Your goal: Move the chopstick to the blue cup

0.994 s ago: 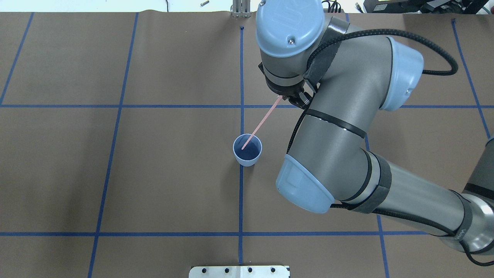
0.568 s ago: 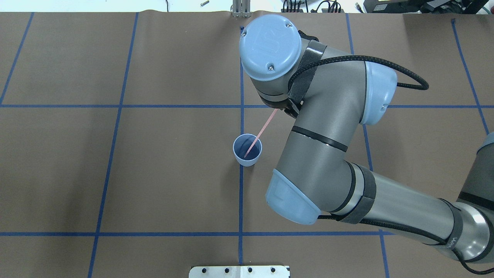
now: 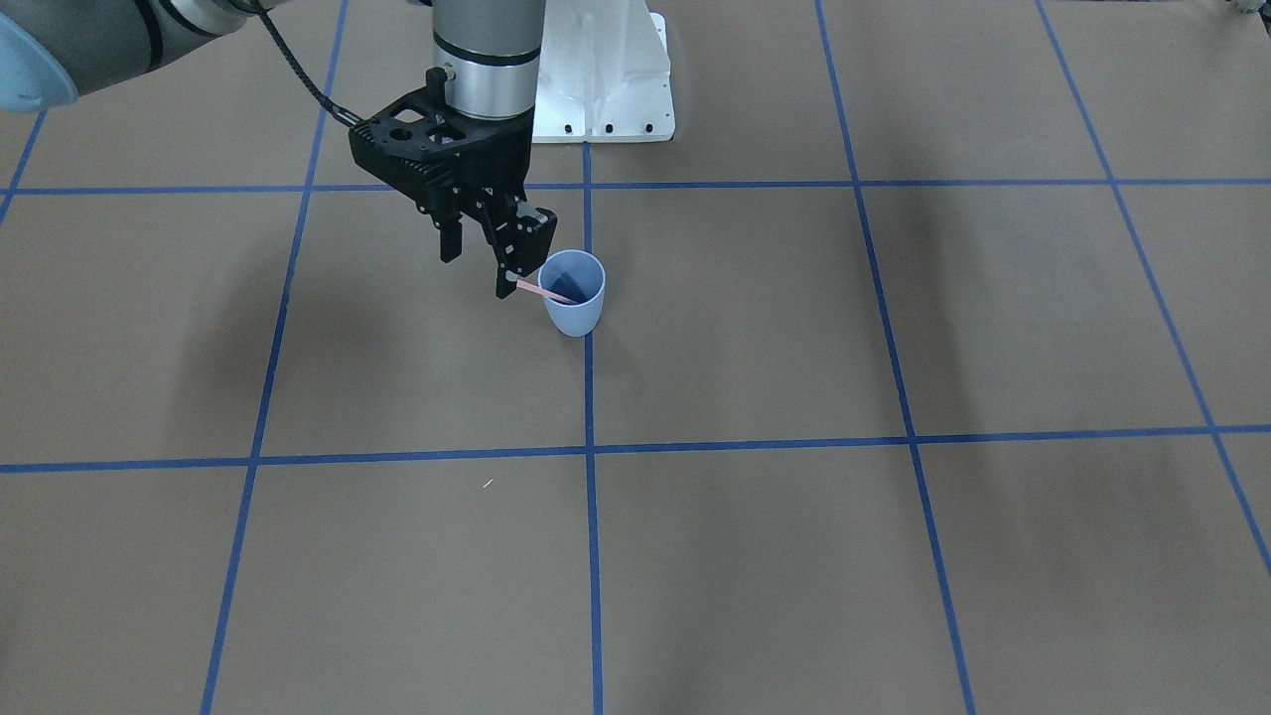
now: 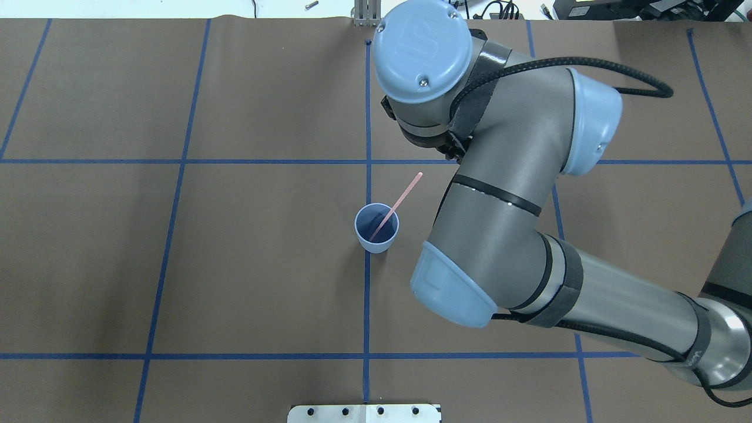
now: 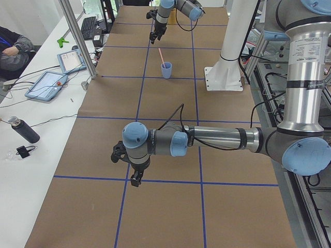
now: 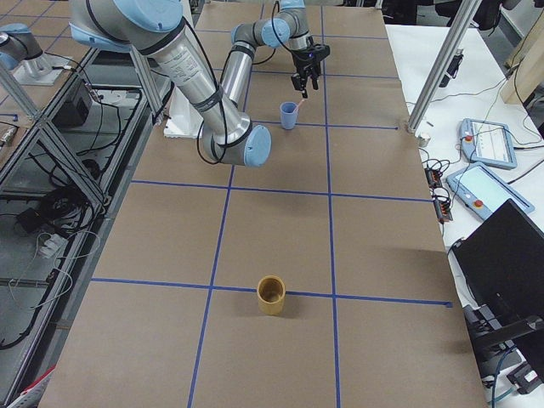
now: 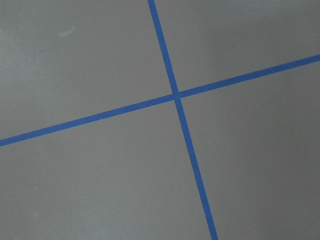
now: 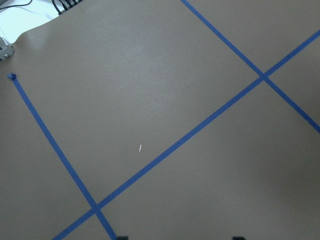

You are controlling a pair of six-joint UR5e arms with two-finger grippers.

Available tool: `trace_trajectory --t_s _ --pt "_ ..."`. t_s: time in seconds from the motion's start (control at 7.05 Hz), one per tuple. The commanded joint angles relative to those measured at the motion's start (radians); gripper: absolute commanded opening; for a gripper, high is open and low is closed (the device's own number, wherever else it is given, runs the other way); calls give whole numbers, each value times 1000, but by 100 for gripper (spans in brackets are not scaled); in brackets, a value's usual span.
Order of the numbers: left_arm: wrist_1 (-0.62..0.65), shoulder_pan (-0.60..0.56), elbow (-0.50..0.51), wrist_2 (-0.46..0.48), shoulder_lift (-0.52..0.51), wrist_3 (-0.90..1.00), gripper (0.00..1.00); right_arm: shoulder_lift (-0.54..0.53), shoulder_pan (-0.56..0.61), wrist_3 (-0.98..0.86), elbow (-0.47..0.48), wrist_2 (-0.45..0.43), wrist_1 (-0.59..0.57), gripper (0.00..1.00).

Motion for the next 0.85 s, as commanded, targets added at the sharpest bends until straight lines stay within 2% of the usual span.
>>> trace_trajectory --t_s 0.0,0.28,0.43,0.71 --pt "-2 0 0 6 5 1 99 -47 162 -265 5 148 12 100" --pt "13 -1 26 7 9 0 99 -248 314 -590 5 275 176 100" --pt "63 0 50 6 -7 -2 99 -361 396 -779 2 340 264 100" --pt "210 -4 -10 4 -14 -3 99 -502 541 -1080 2 439 280 100"
